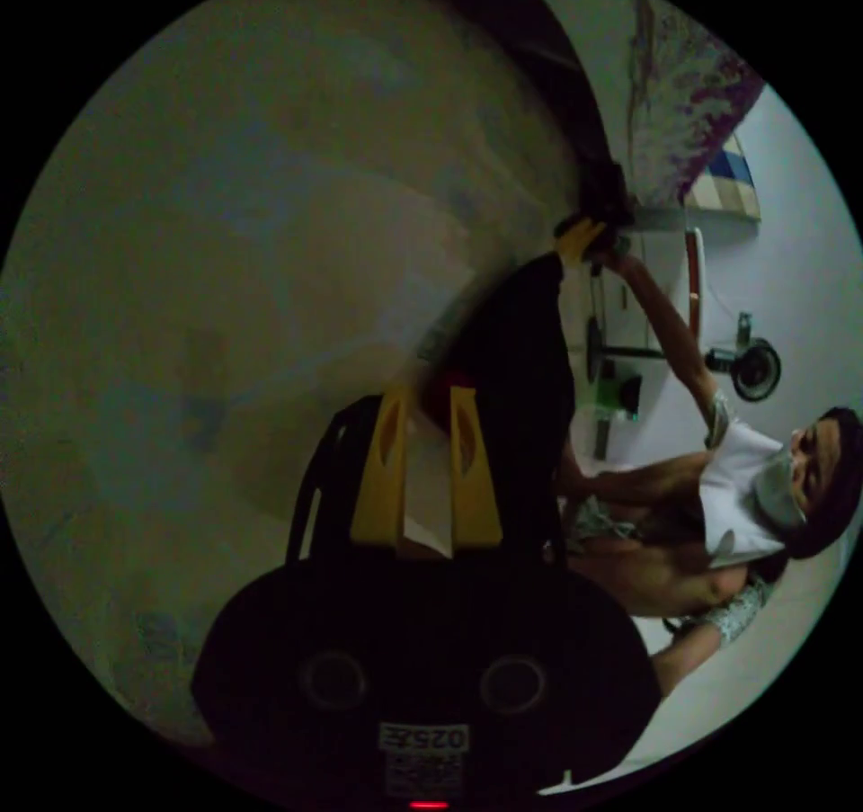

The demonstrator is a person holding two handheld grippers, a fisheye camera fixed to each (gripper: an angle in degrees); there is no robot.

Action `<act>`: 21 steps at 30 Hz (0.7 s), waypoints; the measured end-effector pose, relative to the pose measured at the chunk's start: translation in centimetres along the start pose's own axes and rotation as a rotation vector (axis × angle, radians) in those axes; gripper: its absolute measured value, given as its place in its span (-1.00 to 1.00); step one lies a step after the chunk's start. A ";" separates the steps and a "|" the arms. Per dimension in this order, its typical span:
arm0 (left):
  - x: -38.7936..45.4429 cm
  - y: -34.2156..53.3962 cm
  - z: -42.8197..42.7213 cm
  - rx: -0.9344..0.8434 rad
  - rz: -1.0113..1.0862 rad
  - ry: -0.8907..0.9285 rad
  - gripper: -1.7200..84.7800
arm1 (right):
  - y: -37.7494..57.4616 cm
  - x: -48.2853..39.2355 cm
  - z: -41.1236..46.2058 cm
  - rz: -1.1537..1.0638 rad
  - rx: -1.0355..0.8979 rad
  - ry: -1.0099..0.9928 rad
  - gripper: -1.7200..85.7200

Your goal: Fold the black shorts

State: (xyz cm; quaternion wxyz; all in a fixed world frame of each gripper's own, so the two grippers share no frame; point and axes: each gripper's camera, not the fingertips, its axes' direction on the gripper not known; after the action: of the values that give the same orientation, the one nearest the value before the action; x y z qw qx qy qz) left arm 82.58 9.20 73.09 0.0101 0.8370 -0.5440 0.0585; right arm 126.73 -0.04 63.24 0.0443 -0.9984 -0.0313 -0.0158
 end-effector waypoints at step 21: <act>3.7 27.6 6.8 0.593 -0.393 0.370 -0.68 | 15.6 1.6 -5.0 0.046 0.395 0.029 -0.43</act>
State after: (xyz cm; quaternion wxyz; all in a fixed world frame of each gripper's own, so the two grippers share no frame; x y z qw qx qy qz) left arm 59.51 -5.94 65.49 -0.1229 0.8671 -0.3219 0.3598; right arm 129.13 -15.90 66.93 0.2401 -0.9704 -0.0104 -0.0225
